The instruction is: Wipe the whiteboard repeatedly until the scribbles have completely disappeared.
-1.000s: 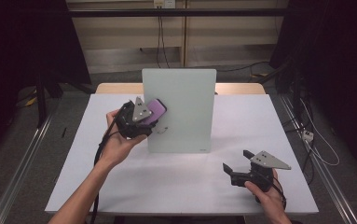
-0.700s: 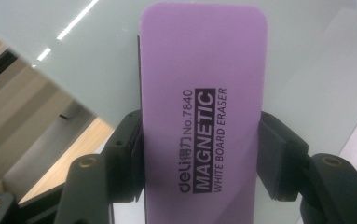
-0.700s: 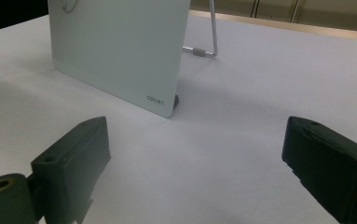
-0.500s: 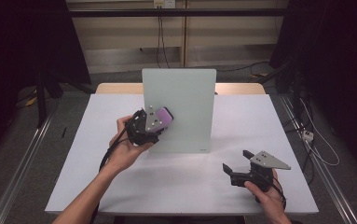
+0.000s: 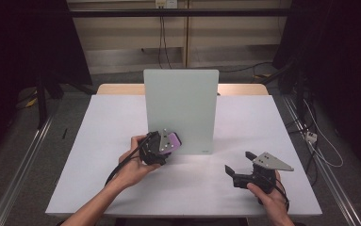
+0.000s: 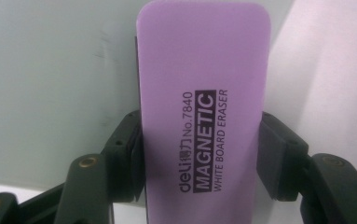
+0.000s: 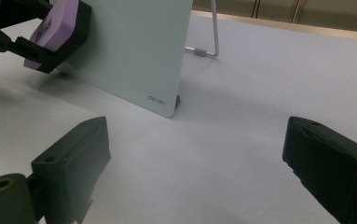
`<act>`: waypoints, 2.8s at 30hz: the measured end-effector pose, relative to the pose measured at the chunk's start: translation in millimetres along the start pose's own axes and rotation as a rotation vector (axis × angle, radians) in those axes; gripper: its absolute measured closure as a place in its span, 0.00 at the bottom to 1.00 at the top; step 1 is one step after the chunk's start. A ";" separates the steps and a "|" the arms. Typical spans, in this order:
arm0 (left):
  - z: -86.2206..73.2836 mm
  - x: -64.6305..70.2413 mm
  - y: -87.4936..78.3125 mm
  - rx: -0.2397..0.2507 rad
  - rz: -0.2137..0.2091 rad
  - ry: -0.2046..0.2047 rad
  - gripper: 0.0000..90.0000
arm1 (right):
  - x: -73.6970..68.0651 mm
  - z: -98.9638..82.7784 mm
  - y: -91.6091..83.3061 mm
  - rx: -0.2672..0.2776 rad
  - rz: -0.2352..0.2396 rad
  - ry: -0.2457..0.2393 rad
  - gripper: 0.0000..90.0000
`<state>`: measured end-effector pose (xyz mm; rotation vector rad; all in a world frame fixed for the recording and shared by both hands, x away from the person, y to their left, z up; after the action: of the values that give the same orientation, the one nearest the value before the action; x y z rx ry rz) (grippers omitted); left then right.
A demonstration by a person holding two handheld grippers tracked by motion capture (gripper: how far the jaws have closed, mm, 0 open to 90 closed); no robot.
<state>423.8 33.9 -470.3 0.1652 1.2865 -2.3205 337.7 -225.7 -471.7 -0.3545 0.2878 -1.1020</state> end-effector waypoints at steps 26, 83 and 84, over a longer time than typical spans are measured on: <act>16.9 -35.5 -29.0 0.085 0.060 -0.077 0.46 | 0.5 0.0 -0.9 0.001 0.001 0.007 0.08; 37.7 -36.1 -27.5 0.164 -0.049 -0.107 0.46 | 1.7 -0.6 -0.5 -0.003 -0.002 0.010 0.08; 37.2 -37.8 -28.6 0.171 -0.048 -0.113 0.46 | 1.8 -0.5 -0.3 -0.003 -0.002 0.012 0.08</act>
<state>448.3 29.0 -415.4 0.0586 1.0481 -2.4425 338.0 -227.5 -472.1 -0.3511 0.2997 -1.1061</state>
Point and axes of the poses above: each handheld gripper's, and its own axes: y roughly forward along the jaws, z roughly out of its top, x roughly to its right, the point moved 8 cm from there along y, roughly forward along the jaws, and after that the axes turned 2 degrees about -z, right-handed, at the moved point
